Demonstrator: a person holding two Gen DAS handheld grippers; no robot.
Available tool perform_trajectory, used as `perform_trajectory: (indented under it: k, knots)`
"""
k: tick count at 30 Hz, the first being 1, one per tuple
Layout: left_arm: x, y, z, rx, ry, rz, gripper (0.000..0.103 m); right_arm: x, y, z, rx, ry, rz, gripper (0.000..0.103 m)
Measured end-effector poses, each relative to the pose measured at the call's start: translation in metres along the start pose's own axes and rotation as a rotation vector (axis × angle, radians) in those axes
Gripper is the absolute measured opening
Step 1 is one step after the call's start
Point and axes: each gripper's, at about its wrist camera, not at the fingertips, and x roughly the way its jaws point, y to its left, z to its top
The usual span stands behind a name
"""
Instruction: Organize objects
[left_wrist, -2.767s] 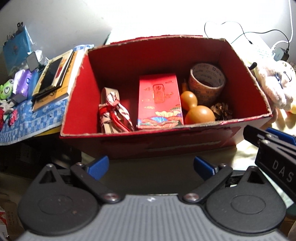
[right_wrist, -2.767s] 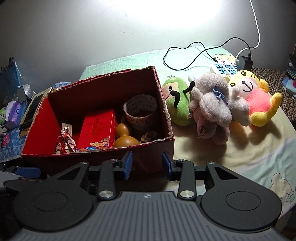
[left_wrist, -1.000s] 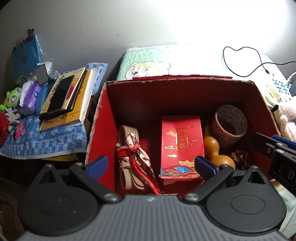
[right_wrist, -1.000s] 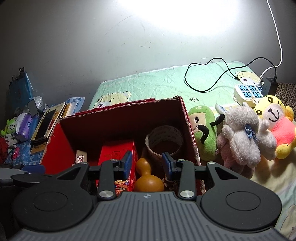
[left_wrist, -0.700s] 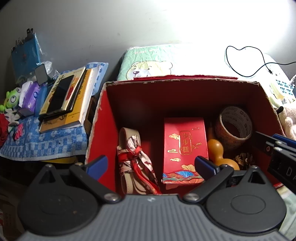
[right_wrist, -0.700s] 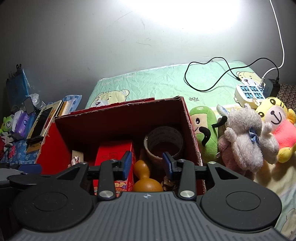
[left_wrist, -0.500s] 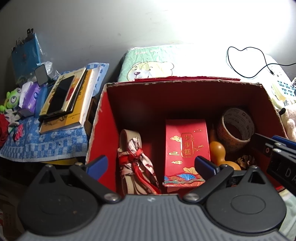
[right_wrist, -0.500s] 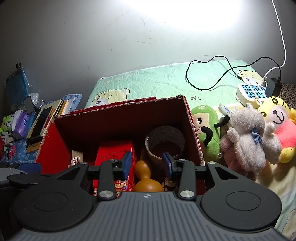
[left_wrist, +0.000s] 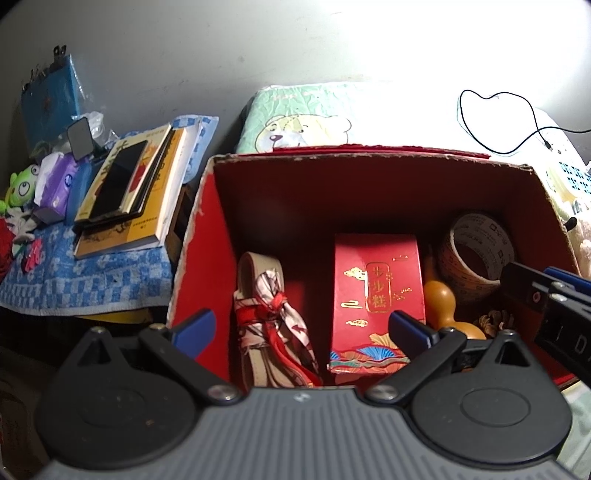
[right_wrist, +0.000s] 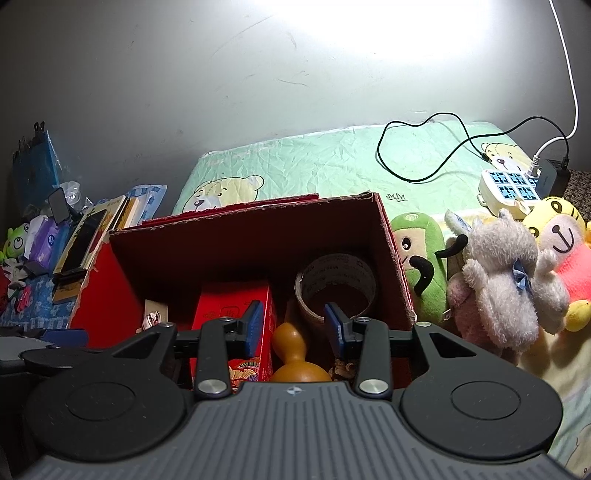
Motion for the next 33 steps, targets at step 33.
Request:
perform_trajectory:
  k: [33]
  knots:
    - [0.0091, 0.0023, -0.0036, 0.005, 0.036, -0.057, 0.099, 0.0065, 0.0013, -0.0026, -0.011, 0.022, -0.006, 0.039]
